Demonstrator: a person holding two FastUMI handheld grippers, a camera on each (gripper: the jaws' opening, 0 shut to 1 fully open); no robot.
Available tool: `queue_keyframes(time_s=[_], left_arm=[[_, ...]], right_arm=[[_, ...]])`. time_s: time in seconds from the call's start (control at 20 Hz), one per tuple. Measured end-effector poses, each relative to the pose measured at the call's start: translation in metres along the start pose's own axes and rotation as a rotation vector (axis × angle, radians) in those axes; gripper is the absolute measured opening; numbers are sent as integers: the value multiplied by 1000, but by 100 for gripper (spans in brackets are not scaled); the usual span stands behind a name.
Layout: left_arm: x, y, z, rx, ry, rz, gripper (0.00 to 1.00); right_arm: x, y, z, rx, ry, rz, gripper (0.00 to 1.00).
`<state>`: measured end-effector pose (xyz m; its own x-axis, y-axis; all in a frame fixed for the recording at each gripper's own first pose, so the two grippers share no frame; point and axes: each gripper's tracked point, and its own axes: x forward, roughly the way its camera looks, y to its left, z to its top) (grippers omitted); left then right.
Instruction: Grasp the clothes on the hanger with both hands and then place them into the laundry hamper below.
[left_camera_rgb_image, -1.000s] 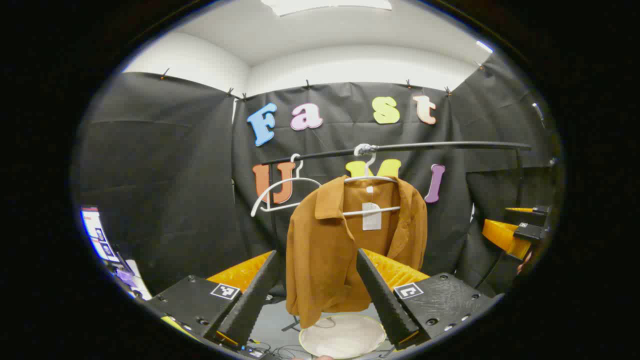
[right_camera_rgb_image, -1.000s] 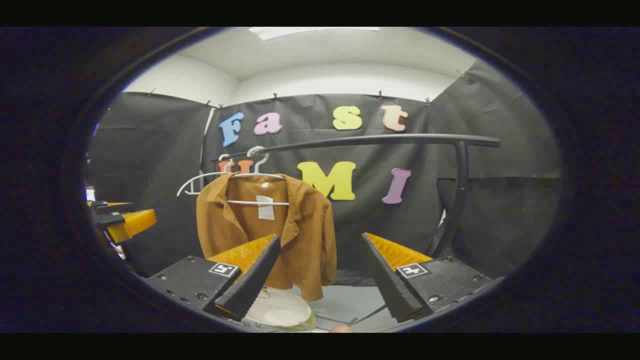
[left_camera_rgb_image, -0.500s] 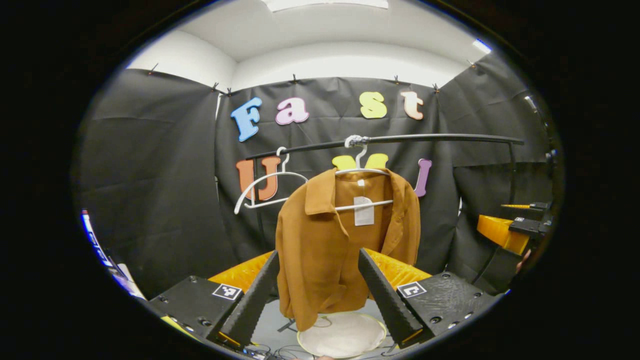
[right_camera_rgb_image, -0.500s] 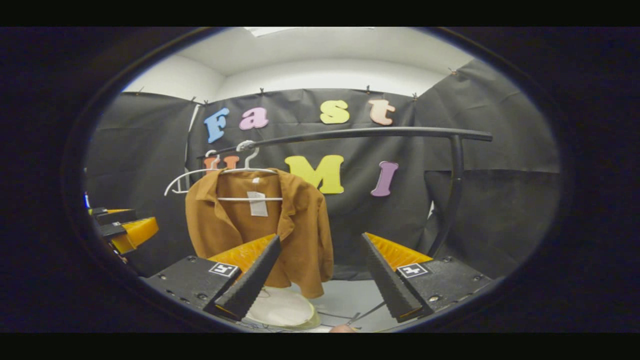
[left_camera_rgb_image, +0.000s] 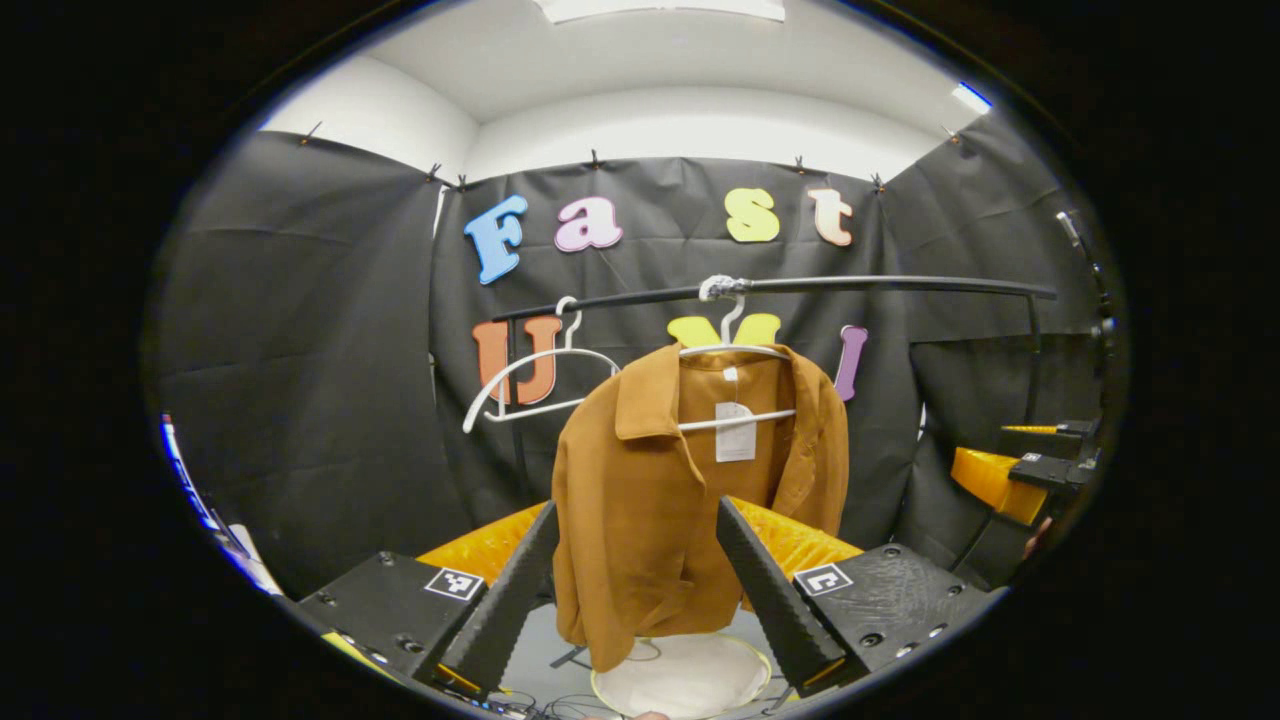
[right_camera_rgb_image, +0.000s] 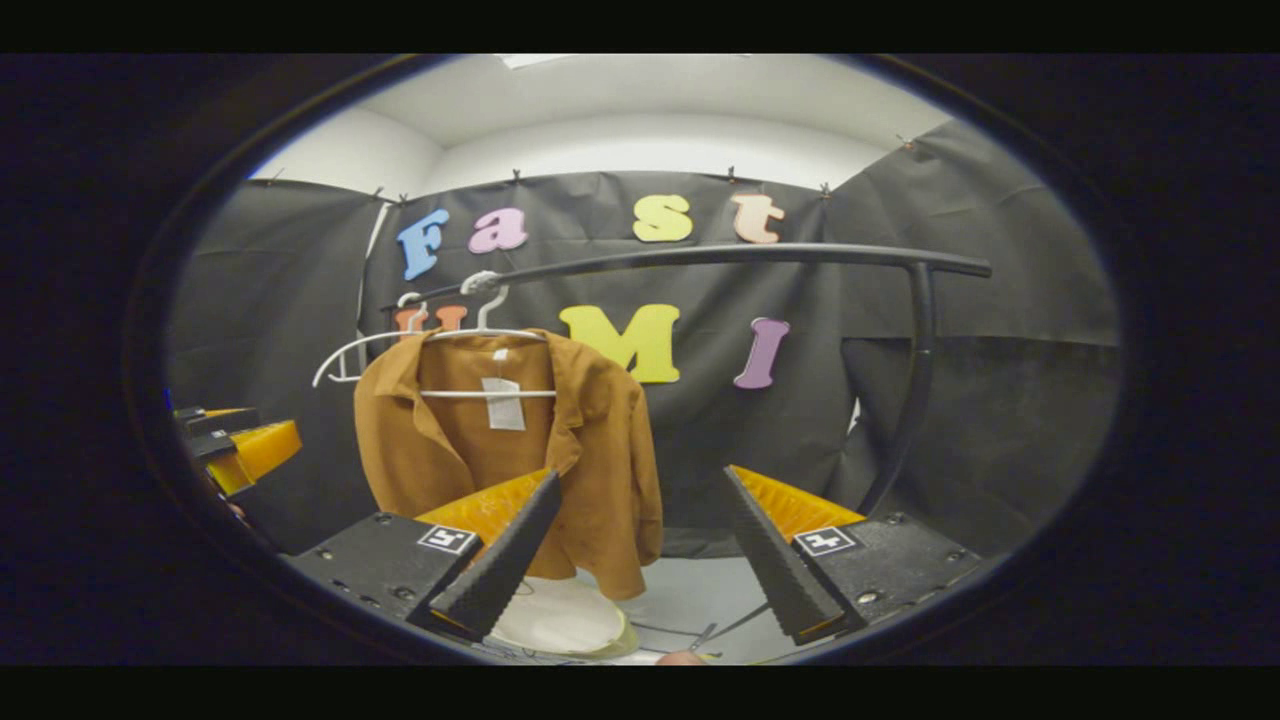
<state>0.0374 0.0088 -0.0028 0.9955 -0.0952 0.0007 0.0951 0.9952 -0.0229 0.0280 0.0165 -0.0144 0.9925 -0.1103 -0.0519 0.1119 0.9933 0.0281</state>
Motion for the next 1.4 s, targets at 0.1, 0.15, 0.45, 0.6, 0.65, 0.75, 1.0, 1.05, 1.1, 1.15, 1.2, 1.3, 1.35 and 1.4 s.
queue_keyframes(time_s=[0.1,0.15,0.45,0.6,0.65,0.75,1.0,1.05,1.1,1.15,1.2,1.3,1.35,1.4], left_arm=[[7,-4,-3,-12,5,-7,97],[12,-6,-7,-17,14,-12,99],[36,-13,-21,-39,54,-31,97],[56,-15,-24,-52,57,-34,100],[64,-16,-26,-57,64,-34,96],[78,-17,-33,-66,81,-37,97],[110,-24,-47,-104,128,-44,100],[114,-24,-47,-108,131,-43,100],[121,-25,-48,-112,140,-44,100],[130,-27,-50,-119,142,-46,100],[136,-28,-51,-127,148,-46,100],[149,-33,-55,-148,155,-49,96],[155,-34,-58,-156,159,-46,100],[161,-34,-61,-164,165,-40,96]], right_arm=[[13,4,-3,3,10,11,96],[20,7,-5,7,16,20,100],[55,26,-14,51,62,72,100],[77,39,-21,74,90,103,100],[84,41,-25,84,104,110,100],[100,48,-30,111,136,126,100],[140,63,-48,195,243,167,100],[148,66,-50,213,258,173,99],[156,69,-49,228,265,184,99],[163,72,-50,239,278,188,99],[170,76,-48,247,280,200,95],[184,81,-46,257,282,206,95],[191,82,-47,264,290,202,94],[198,84,-47,274,294,205,98]])
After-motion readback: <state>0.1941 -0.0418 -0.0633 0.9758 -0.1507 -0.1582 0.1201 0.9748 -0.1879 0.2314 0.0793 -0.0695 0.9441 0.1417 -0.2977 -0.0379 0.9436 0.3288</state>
